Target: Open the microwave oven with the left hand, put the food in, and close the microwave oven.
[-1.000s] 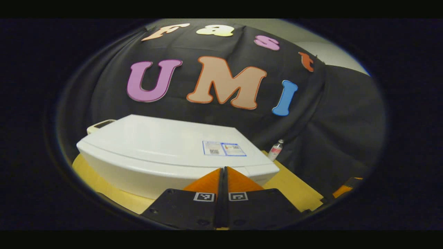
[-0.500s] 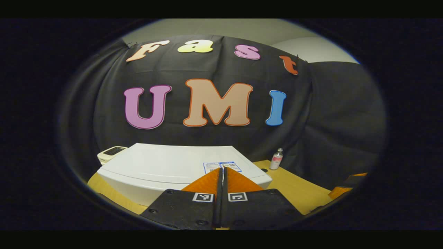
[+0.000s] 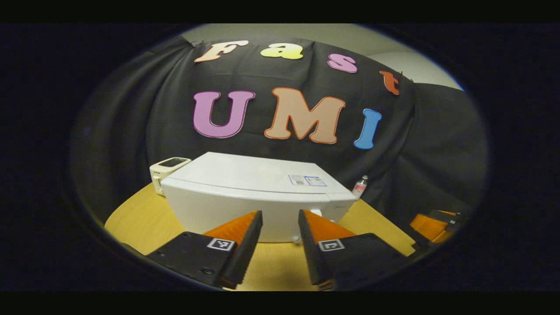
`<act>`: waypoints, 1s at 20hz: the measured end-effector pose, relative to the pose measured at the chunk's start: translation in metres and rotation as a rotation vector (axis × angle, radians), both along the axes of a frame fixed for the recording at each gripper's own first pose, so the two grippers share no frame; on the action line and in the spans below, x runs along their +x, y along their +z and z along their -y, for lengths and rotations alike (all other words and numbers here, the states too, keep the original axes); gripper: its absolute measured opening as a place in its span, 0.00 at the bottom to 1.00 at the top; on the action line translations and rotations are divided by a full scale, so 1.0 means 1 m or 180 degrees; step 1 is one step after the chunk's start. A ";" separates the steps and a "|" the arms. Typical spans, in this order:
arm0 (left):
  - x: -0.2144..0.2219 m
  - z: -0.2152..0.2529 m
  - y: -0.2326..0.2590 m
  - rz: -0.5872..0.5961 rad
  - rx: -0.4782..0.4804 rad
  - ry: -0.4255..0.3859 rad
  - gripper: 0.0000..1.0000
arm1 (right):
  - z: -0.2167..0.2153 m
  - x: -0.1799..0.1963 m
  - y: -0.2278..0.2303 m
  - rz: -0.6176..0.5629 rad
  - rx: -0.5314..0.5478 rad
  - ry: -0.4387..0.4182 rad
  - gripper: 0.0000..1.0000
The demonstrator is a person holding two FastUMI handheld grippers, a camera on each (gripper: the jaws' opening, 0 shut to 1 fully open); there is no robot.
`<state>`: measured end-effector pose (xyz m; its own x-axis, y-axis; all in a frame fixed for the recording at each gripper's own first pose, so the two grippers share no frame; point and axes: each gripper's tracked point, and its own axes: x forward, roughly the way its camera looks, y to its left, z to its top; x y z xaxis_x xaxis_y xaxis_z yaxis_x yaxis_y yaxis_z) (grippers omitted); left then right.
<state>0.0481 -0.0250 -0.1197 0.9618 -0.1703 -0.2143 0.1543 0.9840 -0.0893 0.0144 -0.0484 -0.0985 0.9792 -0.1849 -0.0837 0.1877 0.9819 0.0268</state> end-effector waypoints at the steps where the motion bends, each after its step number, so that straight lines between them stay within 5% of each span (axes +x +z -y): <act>1: -0.007 -0.010 -0.002 0.0005 0.0002 0.0095 0.74 | -0.002 0.000 0.001 0.0000 -0.0012 0.0013 0.92; 2: -0.013 -0.018 -0.004 0.0002 0.0023 0.0170 0.90 | -0.002 -0.002 0.001 0.0004 -0.0024 0.0015 0.92; 3: -0.019 -0.026 -0.006 -0.0018 0.0068 0.0232 0.94 | -0.003 -0.003 0.001 0.0012 -0.0027 0.0020 0.92; 7: -0.035 -0.044 -0.015 -0.0176 0.0038 0.0360 0.89 | -0.008 -0.009 0.000 0.0020 -0.0003 0.0087 0.92; 11: -0.045 -0.057 -0.010 -0.0135 0.0166 0.0444 0.93 | -0.013 -0.012 0.000 0.0012 -0.0061 0.0162 0.92; 20: -0.045 -0.037 0.002 -0.0045 0.0259 0.0457 0.94 | -0.011 -0.020 0.004 0.0030 -0.0310 0.0312 0.92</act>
